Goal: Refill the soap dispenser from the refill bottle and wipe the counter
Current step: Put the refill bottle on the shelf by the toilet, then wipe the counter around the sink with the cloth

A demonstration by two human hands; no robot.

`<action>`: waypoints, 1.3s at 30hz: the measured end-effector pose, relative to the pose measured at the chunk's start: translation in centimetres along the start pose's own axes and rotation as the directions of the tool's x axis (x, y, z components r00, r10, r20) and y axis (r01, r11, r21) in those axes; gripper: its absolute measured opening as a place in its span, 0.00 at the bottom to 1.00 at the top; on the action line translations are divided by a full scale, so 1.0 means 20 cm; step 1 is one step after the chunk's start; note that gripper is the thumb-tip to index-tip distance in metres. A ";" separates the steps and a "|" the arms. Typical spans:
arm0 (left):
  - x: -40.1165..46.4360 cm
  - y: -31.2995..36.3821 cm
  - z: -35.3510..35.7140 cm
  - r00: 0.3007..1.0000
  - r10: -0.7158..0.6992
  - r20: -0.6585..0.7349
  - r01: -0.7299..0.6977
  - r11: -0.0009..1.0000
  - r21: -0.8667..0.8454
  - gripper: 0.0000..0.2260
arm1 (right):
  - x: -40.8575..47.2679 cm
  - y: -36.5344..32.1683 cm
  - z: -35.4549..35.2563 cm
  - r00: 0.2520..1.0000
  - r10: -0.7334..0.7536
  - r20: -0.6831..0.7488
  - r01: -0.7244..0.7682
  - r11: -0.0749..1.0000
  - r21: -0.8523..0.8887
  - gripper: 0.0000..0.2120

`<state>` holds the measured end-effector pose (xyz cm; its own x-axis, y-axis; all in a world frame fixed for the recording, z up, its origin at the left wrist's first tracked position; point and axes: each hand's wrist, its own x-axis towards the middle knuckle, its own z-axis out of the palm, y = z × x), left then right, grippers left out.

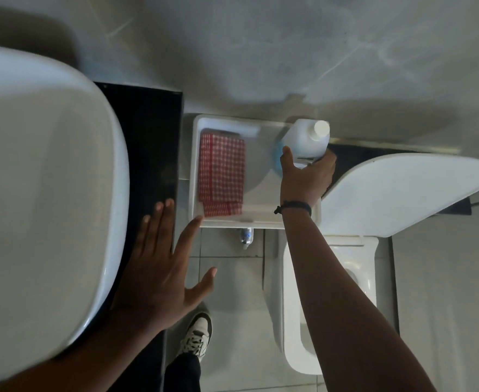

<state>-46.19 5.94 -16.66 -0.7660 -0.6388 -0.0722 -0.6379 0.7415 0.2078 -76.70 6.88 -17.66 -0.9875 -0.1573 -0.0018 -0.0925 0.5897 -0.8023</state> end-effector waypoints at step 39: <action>0.00 0.02 -0.04 0.998 0.016 -0.059 -0.023 0.992 -0.127 0.41 | -0.39 -0.08 0.29 0.646 -0.248 0.722 0.622 0.720 -0.309 0.55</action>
<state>-46.41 6.06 -15.85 -0.7702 -0.6377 -0.0117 -0.6045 0.7241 0.3320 -68.08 2.55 -19.95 -0.5231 -0.8197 -0.2335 -0.7198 0.5716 -0.3939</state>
